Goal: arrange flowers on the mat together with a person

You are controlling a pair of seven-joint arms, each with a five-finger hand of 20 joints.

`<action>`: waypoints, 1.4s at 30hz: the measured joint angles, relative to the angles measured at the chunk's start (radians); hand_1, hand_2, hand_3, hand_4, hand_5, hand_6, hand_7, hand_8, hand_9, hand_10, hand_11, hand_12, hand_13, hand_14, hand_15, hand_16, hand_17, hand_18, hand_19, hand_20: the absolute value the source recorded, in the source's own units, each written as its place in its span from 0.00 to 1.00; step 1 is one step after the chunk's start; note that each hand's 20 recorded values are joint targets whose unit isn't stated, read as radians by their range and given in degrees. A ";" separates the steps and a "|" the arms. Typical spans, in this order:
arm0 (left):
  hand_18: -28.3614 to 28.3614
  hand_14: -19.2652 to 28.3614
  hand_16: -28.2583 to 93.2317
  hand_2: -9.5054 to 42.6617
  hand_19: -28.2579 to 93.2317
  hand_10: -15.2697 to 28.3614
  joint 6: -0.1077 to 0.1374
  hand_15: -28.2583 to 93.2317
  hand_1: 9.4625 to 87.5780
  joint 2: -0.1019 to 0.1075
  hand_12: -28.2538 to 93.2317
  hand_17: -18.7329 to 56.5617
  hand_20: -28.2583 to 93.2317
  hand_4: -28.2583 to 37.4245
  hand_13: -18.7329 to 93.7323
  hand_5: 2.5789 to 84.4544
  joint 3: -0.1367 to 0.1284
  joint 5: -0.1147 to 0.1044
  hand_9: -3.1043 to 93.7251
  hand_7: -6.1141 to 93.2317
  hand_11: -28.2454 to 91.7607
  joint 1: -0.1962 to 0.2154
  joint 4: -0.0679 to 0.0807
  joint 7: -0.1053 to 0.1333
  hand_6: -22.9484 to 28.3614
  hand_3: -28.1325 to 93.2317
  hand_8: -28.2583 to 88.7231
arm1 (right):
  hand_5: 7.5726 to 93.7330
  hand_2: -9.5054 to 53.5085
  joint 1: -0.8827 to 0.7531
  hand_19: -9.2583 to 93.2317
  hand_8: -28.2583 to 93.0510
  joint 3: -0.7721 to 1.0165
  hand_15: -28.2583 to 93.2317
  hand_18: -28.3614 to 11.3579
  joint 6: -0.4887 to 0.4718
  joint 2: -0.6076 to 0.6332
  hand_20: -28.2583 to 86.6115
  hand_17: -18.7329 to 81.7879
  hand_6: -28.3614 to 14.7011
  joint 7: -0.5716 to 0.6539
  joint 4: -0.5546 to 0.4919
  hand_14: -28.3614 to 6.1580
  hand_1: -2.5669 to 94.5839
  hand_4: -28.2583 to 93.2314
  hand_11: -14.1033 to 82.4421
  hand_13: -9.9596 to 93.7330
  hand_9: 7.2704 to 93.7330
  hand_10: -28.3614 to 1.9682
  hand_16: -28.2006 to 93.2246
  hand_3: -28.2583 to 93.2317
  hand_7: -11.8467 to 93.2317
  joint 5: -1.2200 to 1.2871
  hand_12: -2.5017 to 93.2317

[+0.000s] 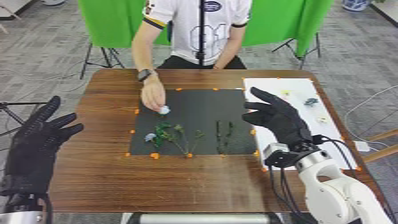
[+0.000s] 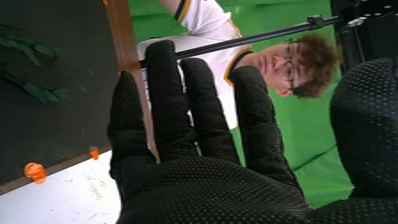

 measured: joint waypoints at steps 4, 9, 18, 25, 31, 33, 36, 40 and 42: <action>0.91 0.98 0.16 0.21 0.63 0.77 0.000 0.68 0.11 0.000 0.33 0.13 0.42 0.00 0.38 0.33 0.004 -0.001 0.37 0.22 0.44 -0.003 0.000 -0.001 0.52 0.87 0.14 | 0.41 0.17 0.001 0.61 0.14 0.000 0.61 0.14 0.000 0.000 0.38 0.25 0.70 0.004 0.000 0.32 0.28 0.00 0.32 0.47 0.44 0.39 0.32 0.81 0.24 -0.001 0.18; 0.91 0.97 0.16 0.21 0.63 0.77 0.001 0.68 0.11 0.005 0.33 0.13 0.42 0.00 0.38 0.33 0.012 -0.012 0.37 0.22 0.44 -0.006 0.000 0.006 0.52 0.87 0.14 | 0.41 0.17 0.001 0.62 0.14 0.001 0.61 0.14 -0.001 0.000 0.38 0.26 0.69 0.013 0.000 0.32 0.29 0.00 0.32 0.47 0.45 0.37 0.32 0.81 0.24 -0.004 0.18; 0.91 0.98 0.16 0.22 0.63 0.77 0.006 0.69 0.11 0.014 0.33 0.13 0.42 0.00 0.38 0.33 0.018 -0.023 0.37 0.22 0.44 -0.003 0.000 0.019 0.52 0.87 0.14 | 0.41 0.17 0.002 0.64 0.14 0.003 0.62 0.13 0.001 0.000 0.38 0.27 0.68 0.058 -0.014 0.31 0.29 0.00 0.33 0.49 0.46 0.36 0.32 0.81 0.24 -0.193 0.18; 0.91 0.97 0.16 0.22 0.63 0.77 0.007 0.69 0.12 0.013 0.33 0.13 0.42 0.00 0.38 0.33 0.018 -0.023 0.37 0.22 0.44 -0.001 -0.001 0.018 0.52 0.87 0.15 | 0.42 0.17 0.001 0.66 0.14 0.013 0.63 0.12 0.010 0.004 0.39 0.28 0.68 0.069 -0.019 0.31 0.29 0.00 0.33 0.49 0.45 0.36 0.31 0.81 0.24 -0.181 0.18; 0.91 0.98 0.16 0.22 0.63 0.77 0.009 0.69 0.12 0.012 0.33 0.13 0.42 0.00 0.38 0.33 0.020 -0.022 0.37 0.22 0.44 -0.001 -0.002 0.017 0.52 0.87 0.15 | 0.42 0.17 0.003 0.68 0.14 0.013 0.64 0.11 0.075 0.039 0.39 0.30 0.67 0.075 -0.028 0.31 0.29 0.00 0.32 0.50 0.45 0.35 0.31 0.81 0.24 -0.256 0.18; 0.91 0.98 0.16 0.22 0.63 0.77 0.010 0.69 0.12 0.012 0.33 0.13 0.42 0.00 0.38 0.33 0.021 -0.022 0.37 0.22 0.44 -0.001 -0.002 0.017 0.52 0.87 0.15 | 0.42 0.16 0.007 0.69 0.14 0.012 0.65 0.11 0.115 0.057 0.39 0.30 0.67 0.084 -0.029 0.31 0.29 0.00 0.32 0.51 0.45 0.35 0.31 0.81 0.24 -0.295 0.18; 0.91 0.98 0.16 0.22 0.63 0.77 0.010 0.69 0.12 0.012 0.33 0.13 0.42 0.00 0.38 0.33 0.021 -0.022 0.37 0.22 0.44 -0.001 -0.003 0.016 0.52 0.87 0.15 | 0.43 0.16 0.017 0.71 0.14 0.005 0.65 0.09 0.193 0.097 0.39 0.31 0.66 0.118 -0.030 0.31 0.30 0.00 0.32 0.52 0.44 0.34 0.31 0.80 0.24 -0.371 0.17; 0.91 0.98 0.16 0.22 0.63 0.77 0.012 0.69 0.12 0.012 0.33 0.13 0.42 0.00 0.38 0.33 0.022 -0.022 0.37 0.22 0.44 -0.001 -0.004 0.013 0.52 0.87 0.15 | 0.43 0.16 0.048 0.73 0.14 -0.006 0.67 0.08 0.260 0.159 0.39 0.33 0.66 0.203 -0.015 0.31 0.30 0.01 0.31 0.53 0.44 0.34 0.31 0.81 0.24 -0.511 0.17; 0.91 0.97 0.16 0.22 0.63 0.77 0.012 0.69 0.12 0.012 0.33 0.13 0.42 0.00 0.38 0.33 0.024 -0.021 0.37 0.22 0.44 -0.002 -0.004 0.010 0.52 0.87 0.15 | 0.43 0.15 0.077 0.74 0.14 -0.022 0.67 0.08 0.266 0.191 0.39 0.34 0.66 0.254 0.005 0.31 0.31 0.01 0.31 0.54 0.44 0.33 0.31 0.81 0.24 -0.586 0.17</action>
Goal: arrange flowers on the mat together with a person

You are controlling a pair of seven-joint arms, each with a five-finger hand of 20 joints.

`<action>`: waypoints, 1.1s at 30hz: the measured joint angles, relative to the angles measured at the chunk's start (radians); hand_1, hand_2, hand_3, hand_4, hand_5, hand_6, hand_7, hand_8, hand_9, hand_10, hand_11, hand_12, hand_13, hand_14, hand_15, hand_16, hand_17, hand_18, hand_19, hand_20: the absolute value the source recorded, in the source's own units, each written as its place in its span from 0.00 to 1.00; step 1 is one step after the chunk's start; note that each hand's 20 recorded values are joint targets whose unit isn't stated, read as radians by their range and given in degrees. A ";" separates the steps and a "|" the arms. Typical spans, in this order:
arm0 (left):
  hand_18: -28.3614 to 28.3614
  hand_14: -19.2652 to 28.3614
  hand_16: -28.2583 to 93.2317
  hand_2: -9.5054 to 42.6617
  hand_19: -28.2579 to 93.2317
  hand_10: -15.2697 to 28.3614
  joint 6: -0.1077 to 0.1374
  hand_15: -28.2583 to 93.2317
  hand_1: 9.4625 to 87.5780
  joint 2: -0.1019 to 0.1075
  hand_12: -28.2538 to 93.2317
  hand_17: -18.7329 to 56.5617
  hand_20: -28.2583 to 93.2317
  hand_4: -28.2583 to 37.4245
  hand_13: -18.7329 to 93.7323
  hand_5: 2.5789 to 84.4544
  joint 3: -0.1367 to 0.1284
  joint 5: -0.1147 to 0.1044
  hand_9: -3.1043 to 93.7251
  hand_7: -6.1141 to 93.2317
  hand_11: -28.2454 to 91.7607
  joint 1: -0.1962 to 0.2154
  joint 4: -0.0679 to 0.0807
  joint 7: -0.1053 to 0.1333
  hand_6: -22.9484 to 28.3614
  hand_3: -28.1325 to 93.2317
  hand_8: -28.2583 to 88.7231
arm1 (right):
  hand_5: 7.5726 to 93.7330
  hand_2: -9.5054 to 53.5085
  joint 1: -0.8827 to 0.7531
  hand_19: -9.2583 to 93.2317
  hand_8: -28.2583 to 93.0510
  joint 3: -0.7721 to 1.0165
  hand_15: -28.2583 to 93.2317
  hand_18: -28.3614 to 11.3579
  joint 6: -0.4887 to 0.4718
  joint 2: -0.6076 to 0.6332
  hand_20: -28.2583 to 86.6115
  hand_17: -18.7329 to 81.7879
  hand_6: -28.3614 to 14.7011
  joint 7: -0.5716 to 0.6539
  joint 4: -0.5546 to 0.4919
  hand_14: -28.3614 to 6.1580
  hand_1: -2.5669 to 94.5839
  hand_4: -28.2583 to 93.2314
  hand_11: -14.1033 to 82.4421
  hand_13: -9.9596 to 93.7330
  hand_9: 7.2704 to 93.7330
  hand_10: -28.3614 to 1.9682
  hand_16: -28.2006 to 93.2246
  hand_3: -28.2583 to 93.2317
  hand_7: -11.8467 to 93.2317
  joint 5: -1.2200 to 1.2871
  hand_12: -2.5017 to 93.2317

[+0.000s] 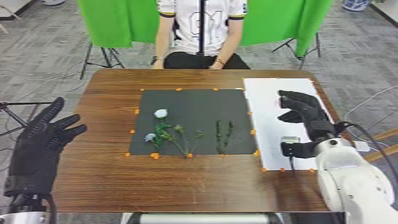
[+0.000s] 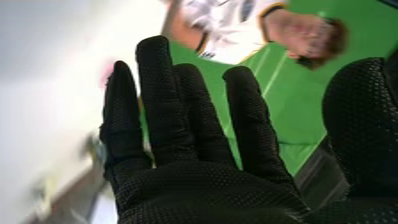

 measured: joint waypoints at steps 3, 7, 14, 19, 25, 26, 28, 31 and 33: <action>0.91 0.97 0.16 0.23 0.63 0.78 0.001 0.69 0.12 0.000 0.33 0.13 0.42 0.00 0.38 0.33 0.002 0.000 0.37 0.22 0.44 0.000 -0.001 -0.002 0.52 0.87 0.15 | 0.43 0.15 0.043 0.75 0.14 -0.023 0.68 0.09 -0.007 0.039 0.39 0.35 0.66 0.091 0.023 0.33 0.31 0.02 0.31 0.55 0.43 0.33 0.31 0.81 0.24 -0.142 0.17; 0.91 0.98 0.16 0.23 0.63 0.78 0.002 0.69 0.13 0.000 0.33 0.13 0.42 0.00 0.38 0.33 0.002 0.001 0.37 0.22 0.44 -0.001 -0.003 -0.007 0.52 0.87 0.15 | 0.45 0.14 0.073 0.76 0.14 -0.016 0.69 0.11 -0.100 0.059 0.37 0.37 0.65 0.184 0.034 0.34 0.33 0.02 0.30 0.56 0.44 0.33 0.31 0.81 0.24 -0.356 0.18; 0.91 0.98 0.16 0.23 0.64 0.78 0.004 0.69 0.13 -0.007 0.33 0.13 0.42 0.00 0.38 0.33 0.002 0.002 0.37 0.22 0.45 -0.001 -0.005 -0.012 0.52 0.88 0.14 | 0.46 0.13 0.131 0.79 0.14 -0.081 0.70 0.12 -0.130 0.116 0.36 0.39 0.64 0.329 0.087 0.35 0.35 0.02 0.30 0.59 0.45 0.32 0.30 0.81 0.24 -0.578 0.18; 0.91 0.98 0.16 0.23 0.64 0.78 0.004 0.69 0.13 -0.009 0.33 0.13 0.42 0.00 0.38 0.33 0.003 0.003 0.37 0.22 0.45 -0.003 -0.006 -0.015 0.52 0.88 0.14 | 0.48 0.10 0.203 0.82 0.14 -0.158 0.71 0.15 -0.221 0.153 0.34 0.40 0.63 0.451 0.163 0.36 0.37 0.02 0.30 0.60 0.46 0.33 0.30 0.81 0.24 -0.742 0.18; 0.91 0.97 0.16 0.23 0.64 0.78 0.004 0.69 0.14 -0.008 0.33 0.13 0.42 0.00 0.38 0.33 0.004 0.003 0.37 0.22 0.45 -0.006 -0.006 -0.014 0.53 0.88 0.14 | 0.47 0.05 0.286 0.84 0.14 -0.236 0.72 0.15 -0.274 0.194 0.32 0.40 0.63 0.463 0.280 0.37 0.39 0.02 0.30 0.60 0.46 0.32 0.30 0.83 0.24 -0.757 0.18; 0.91 0.97 0.16 0.23 0.64 0.78 0.004 0.69 0.14 -0.008 0.33 0.13 0.42 0.00 0.38 0.33 0.004 0.003 0.37 0.22 0.45 -0.007 -0.006 -0.014 0.53 0.88 0.14 | 0.48 0.05 0.298 0.84 0.14 -0.248 0.72 0.15 -0.297 0.200 0.31 0.40 0.63 0.466 0.292 0.37 0.39 0.02 0.30 0.60 0.46 0.32 0.30 0.83 0.24 -0.754 0.18; 0.91 0.97 0.16 0.23 0.64 0.78 0.004 0.69 0.14 -0.008 0.33 0.13 0.42 0.00 0.38 0.33 0.005 0.003 0.37 0.22 0.45 -0.008 -0.006 -0.014 0.53 0.88 0.14 | 0.48 0.04 0.318 0.84 0.14 -0.265 0.72 0.15 -0.350 0.208 0.31 0.41 0.63 0.472 0.310 0.37 0.40 0.01 0.30 0.60 0.46 0.32 0.30 0.84 0.24 -0.749 0.18; 0.91 0.97 0.16 0.23 0.64 0.78 0.004 0.69 0.14 -0.007 0.33 0.13 0.42 0.00 0.38 0.33 0.007 0.002 0.37 0.22 0.45 -0.009 -0.006 -0.013 0.53 0.88 0.14 | 0.49 0.03 0.356 0.85 0.14 -0.310 0.72 0.15 -0.410 0.218 0.30 0.41 0.64 0.489 0.341 0.38 0.42 0.01 0.30 0.62 0.47 0.31 0.30 0.84 0.24 -0.748 0.18; 0.91 0.98 0.16 0.23 0.64 0.78 0.004 0.69 0.14 -0.005 0.33 0.13 0.42 0.00 0.38 0.33 0.007 0.001 0.37 0.22 0.45 -0.009 -0.006 -0.012 0.53 0.88 0.14 | 0.51 0.02 0.388 0.86 0.14 -0.351 0.71 0.15 -0.425 0.221 0.29 0.42 0.65 0.505 0.371 0.40 0.45 0.01 0.31 0.63 0.50 0.34 0.29 0.84 0.25 -0.746 0.18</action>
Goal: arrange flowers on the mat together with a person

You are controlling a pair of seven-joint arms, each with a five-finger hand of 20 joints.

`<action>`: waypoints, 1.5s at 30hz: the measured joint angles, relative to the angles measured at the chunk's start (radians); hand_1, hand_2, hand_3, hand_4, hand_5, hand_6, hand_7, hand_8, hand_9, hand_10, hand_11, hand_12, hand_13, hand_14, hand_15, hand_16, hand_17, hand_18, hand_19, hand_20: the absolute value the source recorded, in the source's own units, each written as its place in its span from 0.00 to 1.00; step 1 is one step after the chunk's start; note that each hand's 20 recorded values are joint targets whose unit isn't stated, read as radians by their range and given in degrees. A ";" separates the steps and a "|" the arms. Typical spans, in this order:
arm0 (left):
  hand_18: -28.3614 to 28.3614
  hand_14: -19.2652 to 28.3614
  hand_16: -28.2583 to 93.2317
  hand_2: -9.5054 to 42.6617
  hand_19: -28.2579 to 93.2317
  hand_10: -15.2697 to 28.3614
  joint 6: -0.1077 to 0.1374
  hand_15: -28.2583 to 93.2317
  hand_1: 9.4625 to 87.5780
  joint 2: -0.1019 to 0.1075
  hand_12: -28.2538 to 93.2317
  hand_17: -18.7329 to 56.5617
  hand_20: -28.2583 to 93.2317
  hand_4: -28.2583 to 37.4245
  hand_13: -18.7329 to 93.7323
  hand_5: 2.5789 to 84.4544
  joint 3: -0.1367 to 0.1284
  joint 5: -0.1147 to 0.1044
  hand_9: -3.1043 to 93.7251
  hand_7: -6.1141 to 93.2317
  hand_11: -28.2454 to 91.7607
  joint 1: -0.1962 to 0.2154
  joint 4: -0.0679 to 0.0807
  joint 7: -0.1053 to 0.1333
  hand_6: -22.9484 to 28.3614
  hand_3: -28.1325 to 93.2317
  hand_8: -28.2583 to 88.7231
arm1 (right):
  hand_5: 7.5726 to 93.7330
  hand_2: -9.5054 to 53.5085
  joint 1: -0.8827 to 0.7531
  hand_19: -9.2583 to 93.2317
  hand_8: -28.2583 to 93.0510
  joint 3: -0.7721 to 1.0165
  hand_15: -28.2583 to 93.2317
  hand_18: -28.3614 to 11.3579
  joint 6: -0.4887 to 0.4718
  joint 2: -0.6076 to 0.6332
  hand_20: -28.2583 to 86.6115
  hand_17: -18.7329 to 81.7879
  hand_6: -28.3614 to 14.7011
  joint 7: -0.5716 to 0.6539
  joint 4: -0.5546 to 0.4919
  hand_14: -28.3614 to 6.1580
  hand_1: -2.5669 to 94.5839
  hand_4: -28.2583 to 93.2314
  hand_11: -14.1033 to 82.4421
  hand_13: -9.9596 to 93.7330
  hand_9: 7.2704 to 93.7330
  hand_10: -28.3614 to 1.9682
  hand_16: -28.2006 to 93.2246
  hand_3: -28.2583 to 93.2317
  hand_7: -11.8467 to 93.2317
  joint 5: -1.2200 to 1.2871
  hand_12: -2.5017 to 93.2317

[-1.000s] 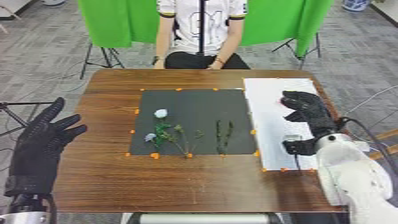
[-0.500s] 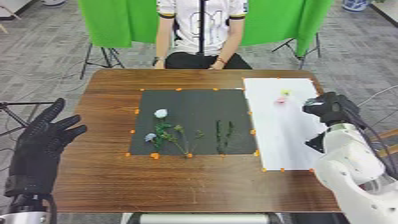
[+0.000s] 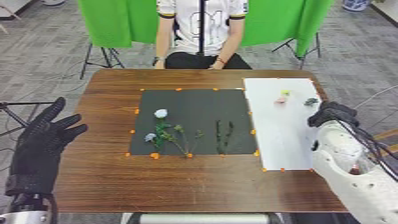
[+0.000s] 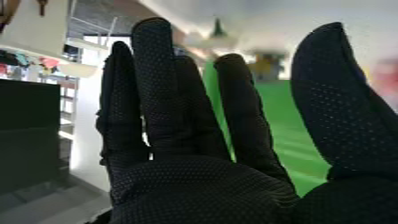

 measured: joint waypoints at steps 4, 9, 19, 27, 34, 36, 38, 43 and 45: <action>0.91 0.98 0.16 0.23 0.64 0.78 0.000 0.69 0.14 0.006 0.33 0.13 0.42 0.00 0.38 0.33 0.000 -0.001 0.37 0.22 0.45 -0.002 0.000 0.001 0.53 0.88 0.14 | 0.63 0.01 0.040 0.88 0.16 -0.041 0.66 0.20 0.003 0.003 0.26 0.45 0.69 0.007 0.051 0.53 0.52 0.00 0.32 0.72 0.68 0.53 0.33 0.82 0.26 0.003 0.18; 0.91 0.98 0.16 0.23 0.64 0.78 -0.001 0.69 0.14 0.004 0.33 0.13 0.42 0.00 0.38 0.33 0.000 0.002 0.37 0.22 0.45 -0.011 0.001 -0.004 0.53 0.88 0.14 | 0.86 0.00 0.068 0.92 0.25 -0.064 0.62 0.28 0.039 0.015 0.25 0.54 0.73 -0.003 0.088 0.70 0.64 0.00 0.27 0.86 0.96 0.73 0.43 0.74 0.28 -0.022 0.35; 0.91 0.98 0.16 0.23 0.64 0.78 -0.004 0.69 0.14 -0.003 0.33 0.13 0.42 0.00 0.38 0.33 -0.002 0.010 0.37 0.22 0.45 -0.020 0.001 -0.014 0.52 0.88 0.15 | 0.89 0.00 -0.003 0.95 0.26 -0.085 0.64 0.28 0.292 0.035 0.25 0.56 0.72 -0.011 0.064 0.72 0.67 0.00 0.28 0.88 1.00 0.77 0.44 0.73 0.28 -0.122 0.40; 0.91 0.98 0.16 0.23 0.64 0.78 -0.005 0.69 0.14 -0.015 0.33 0.13 0.42 0.00 0.38 0.34 -0.012 0.008 0.37 0.22 0.45 -0.013 0.003 -0.014 0.53 0.88 0.15 | 0.89 0.00 -0.040 0.95 0.26 -0.095 0.64 0.28 0.406 0.032 0.25 0.56 0.71 -0.030 -0.073 0.72 0.66 0.00 0.28 0.88 1.00 0.78 0.45 0.74 0.29 -0.131 0.41; 0.91 0.98 0.16 0.23 0.64 0.78 -0.005 0.69 0.13 -0.023 0.33 0.13 0.42 0.00 0.38 0.34 -0.018 -0.014 0.37 0.22 0.45 0.017 0.003 0.001 0.53 0.88 0.14 | 0.89 0.00 0.055 0.96 0.26 -0.237 0.65 0.28 0.499 -0.026 0.26 0.55 0.70 -0.122 -0.194 0.72 0.66 0.00 0.28 0.88 1.00 0.78 0.45 0.75 0.29 -0.113 0.42; 0.91 0.97 0.16 0.23 0.64 0.78 -0.005 0.69 0.13 -0.023 0.33 0.13 0.42 0.00 0.38 0.34 -0.022 -0.017 0.37 0.22 0.45 0.022 0.003 0.003 0.53 0.88 0.14 | 0.89 0.00 0.096 0.96 0.26 -0.290 0.65 0.28 0.498 -0.061 0.26 0.55 0.70 -0.165 -0.213 0.72 0.66 0.00 0.28 0.88 0.99 0.79 0.45 0.75 0.29 -0.090 0.42; 0.91 0.97 0.16 0.23 0.64 0.78 -0.006 0.69 0.14 -0.023 0.33 0.13 0.42 0.00 0.38 0.34 -0.026 -0.017 0.37 0.22 0.45 0.025 0.003 0.003 0.53 0.88 0.15 | 0.89 0.00 0.142 0.96 0.26 -0.348 0.65 0.28 0.497 -0.101 0.26 0.55 0.70 -0.206 -0.215 0.72 0.66 0.00 0.28 0.87 0.99 0.79 0.45 0.75 0.29 -0.076 0.42; 0.91 0.98 0.16 0.23 0.64 0.78 -0.012 0.69 0.14 -0.024 0.33 0.13 0.42 0.00 0.38 0.34 -0.025 -0.017 0.37 0.22 0.45 0.019 0.003 -0.002 0.53 0.88 0.15 | 0.88 0.00 0.260 0.96 0.26 -0.513 0.66 0.28 0.487 -0.195 0.26 0.55 0.71 -0.258 -0.196 0.73 0.65 0.00 0.29 0.87 0.99 0.79 0.45 0.76 0.29 -0.061 0.42; 0.91 0.98 0.16 0.23 0.64 0.78 -0.017 0.69 0.14 -0.024 0.33 0.13 0.42 0.00 0.38 0.34 -0.024 -0.016 0.38 0.22 0.45 0.012 0.004 -0.005 0.53 0.88 0.15 | 0.88 0.00 0.298 0.96 0.26 -0.563 0.66 0.28 0.474 -0.230 0.26 0.55 0.71 -0.274 -0.183 0.73 0.65 0.00 0.29 0.87 0.99 0.79 0.45 0.76 0.29 -0.052 0.42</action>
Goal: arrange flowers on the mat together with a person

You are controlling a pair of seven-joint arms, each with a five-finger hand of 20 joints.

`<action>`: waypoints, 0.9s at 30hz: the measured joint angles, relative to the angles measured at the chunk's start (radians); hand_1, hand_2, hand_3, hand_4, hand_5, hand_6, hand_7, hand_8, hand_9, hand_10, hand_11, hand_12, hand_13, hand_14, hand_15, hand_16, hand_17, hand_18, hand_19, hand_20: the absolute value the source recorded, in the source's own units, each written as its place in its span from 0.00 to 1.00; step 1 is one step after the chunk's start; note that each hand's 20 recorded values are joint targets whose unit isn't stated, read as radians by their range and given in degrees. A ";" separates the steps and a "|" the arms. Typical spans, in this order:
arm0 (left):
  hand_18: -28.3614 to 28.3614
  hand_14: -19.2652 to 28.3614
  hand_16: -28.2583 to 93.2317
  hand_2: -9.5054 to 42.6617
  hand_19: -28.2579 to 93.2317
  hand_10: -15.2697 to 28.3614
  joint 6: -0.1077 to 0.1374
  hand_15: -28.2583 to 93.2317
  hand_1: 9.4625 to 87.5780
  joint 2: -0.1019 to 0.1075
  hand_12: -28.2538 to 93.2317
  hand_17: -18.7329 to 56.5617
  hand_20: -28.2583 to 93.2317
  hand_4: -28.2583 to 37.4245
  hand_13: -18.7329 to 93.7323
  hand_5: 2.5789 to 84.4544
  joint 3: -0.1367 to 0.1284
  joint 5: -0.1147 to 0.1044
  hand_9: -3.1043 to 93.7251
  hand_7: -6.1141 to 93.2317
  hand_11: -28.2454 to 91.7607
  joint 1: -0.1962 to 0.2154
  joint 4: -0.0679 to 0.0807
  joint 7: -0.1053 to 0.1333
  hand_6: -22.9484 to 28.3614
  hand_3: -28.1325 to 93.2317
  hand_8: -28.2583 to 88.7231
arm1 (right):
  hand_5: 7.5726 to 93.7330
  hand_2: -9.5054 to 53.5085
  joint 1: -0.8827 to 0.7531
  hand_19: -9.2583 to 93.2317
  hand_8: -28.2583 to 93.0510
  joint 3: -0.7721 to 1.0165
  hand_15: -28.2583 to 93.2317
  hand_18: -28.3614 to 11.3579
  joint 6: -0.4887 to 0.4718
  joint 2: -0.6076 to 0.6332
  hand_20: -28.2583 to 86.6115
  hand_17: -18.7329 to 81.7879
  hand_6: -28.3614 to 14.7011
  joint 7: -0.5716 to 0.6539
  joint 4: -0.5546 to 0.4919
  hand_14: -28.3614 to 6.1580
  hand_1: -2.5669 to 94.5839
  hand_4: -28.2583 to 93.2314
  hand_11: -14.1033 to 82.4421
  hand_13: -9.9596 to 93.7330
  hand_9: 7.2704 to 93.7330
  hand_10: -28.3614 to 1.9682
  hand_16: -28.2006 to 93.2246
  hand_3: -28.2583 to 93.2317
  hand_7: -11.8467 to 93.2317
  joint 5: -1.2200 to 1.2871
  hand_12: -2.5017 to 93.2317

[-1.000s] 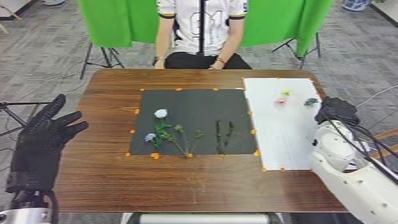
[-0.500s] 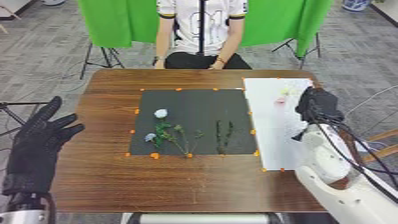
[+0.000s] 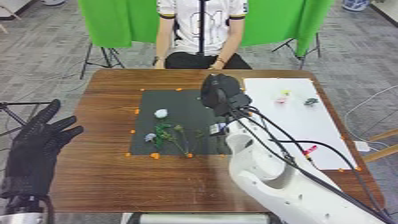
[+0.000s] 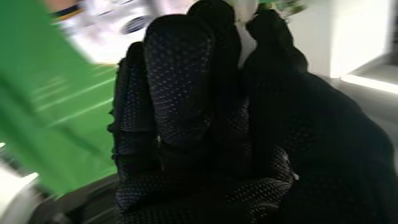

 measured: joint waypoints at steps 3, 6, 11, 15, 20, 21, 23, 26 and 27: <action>0.91 0.98 0.16 0.23 0.64 0.78 -0.005 0.69 0.14 0.002 0.33 0.13 0.42 0.00 0.38 0.34 0.004 0.000 0.38 0.22 0.45 -0.013 0.002 -0.003 0.53 0.88 0.15 | 0.88 0.00 0.039 0.96 0.26 -0.041 0.66 0.29 -0.049 -0.052 0.26 0.55 0.71 -0.036 0.026 0.73 0.64 0.00 0.29 0.87 0.99 0.79 0.45 0.76 0.30 0.010 0.42; 0.91 0.98 0.16 0.23 0.64 0.78 -0.007 0.69 0.14 0.005 0.33 0.13 0.42 0.00 0.38 0.34 0.007 0.000 0.38 0.22 0.45 -0.023 0.005 -0.003 0.53 0.88 0.15 | 0.87 0.00 0.070 0.96 0.26 -0.079 0.66 0.29 -0.099 -0.094 0.26 0.55 0.71 -0.066 0.063 0.72 0.64 0.00 0.29 0.87 0.98 0.79 0.45 0.77 0.30 0.015 0.42; 0.91 0.97 0.16 0.23 0.64 0.78 -0.015 0.69 0.14 0.010 0.33 0.13 0.42 0.00 0.38 0.34 0.020 0.000 0.38 0.22 0.45 -0.045 0.015 -0.007 0.53 0.89 0.15 | 0.87 0.00 0.118 0.96 0.26 -0.179 0.67 0.29 -0.103 -0.126 0.26 0.54 0.72 -0.069 0.133 0.72 0.63 0.00 0.30 0.86 0.98 0.78 0.45 0.77 0.30 0.015 0.42; 0.91 0.97 0.16 0.23 0.64 0.78 -0.023 0.69 0.14 0.013 0.33 0.13 0.42 0.00 0.38 0.34 0.031 0.001 0.38 0.22 0.45 -0.068 0.024 -0.013 0.53 0.89 0.15 | 0.85 0.00 0.154 0.95 0.24 -0.269 0.67 0.28 -0.100 -0.133 0.26 0.52 0.73 -0.056 0.179 0.70 0.62 0.00 0.28 0.83 0.95 0.75 0.45 0.77 0.30 0.014 0.42; 0.91 0.97 0.16 0.23 0.64 0.78 -0.031 0.69 0.14 0.019 0.33 0.13 0.42 0.00 0.38 0.34 0.042 0.004 0.38 0.22 0.45 -0.094 0.032 -0.024 0.53 0.89 0.15 | 0.83 0.00 0.178 0.94 0.24 -0.332 0.67 0.27 -0.101 -0.146 0.26 0.50 0.73 -0.006 0.216 0.69 0.61 0.00 0.27 0.81 0.93 0.74 0.45 0.77 0.29 -0.015 0.42; 0.91 0.97 0.16 0.23 0.64 0.78 -0.033 0.69 0.14 0.020 0.33 0.13 0.42 0.00 0.38 0.34 0.043 0.004 0.38 0.22 0.45 -0.099 0.033 -0.027 0.53 0.89 0.15 | 0.83 0.00 0.179 0.94 0.24 -0.334 0.67 0.27 -0.101 -0.149 0.26 0.50 0.72 0.005 0.219 0.69 0.60 0.00 0.27 0.81 0.93 0.74 0.45 0.77 0.29 -0.019 0.42; 0.91 0.97 0.16 0.23 0.64 0.78 -0.035 0.69 0.14 0.022 0.33 0.13 0.42 0.00 0.38 0.34 0.044 0.005 0.38 0.22 0.45 -0.106 0.034 -0.031 0.53 0.89 0.15 | 0.82 0.00 0.180 0.93 0.24 -0.334 0.67 0.26 -0.103 -0.152 0.26 0.49 0.72 0.017 0.224 0.68 0.60 0.00 0.27 0.80 0.92 0.73 0.44 0.77 0.29 -0.022 0.42; 0.91 0.98 0.16 0.23 0.64 0.78 -0.037 0.69 0.14 0.022 0.33 0.13 0.42 0.00 0.39 0.34 0.044 0.006 0.38 0.22 0.45 -0.110 0.035 -0.033 0.53 0.89 0.15 | 0.80 0.00 0.182 0.93 0.23 -0.334 0.68 0.26 -0.105 -0.153 0.26 0.48 0.72 0.021 0.227 0.66 0.59 0.00 0.28 0.79 0.90 0.71 0.43 0.77 0.28 -0.030 0.40; 0.91 0.97 0.16 0.23 0.64 0.78 -0.038 0.69 0.14 0.022 0.33 0.13 0.42 0.00 0.39 0.34 0.044 0.006 0.38 0.22 0.45 -0.110 0.035 -0.033 0.53 0.89 0.15 | 0.79 0.00 0.184 0.93 0.23 -0.335 0.68 0.26 -0.107 -0.153 0.26 0.48 0.71 0.023 0.228 0.65 0.58 0.00 0.29 0.79 0.88 0.70 0.43 0.77 0.28 -0.036 0.39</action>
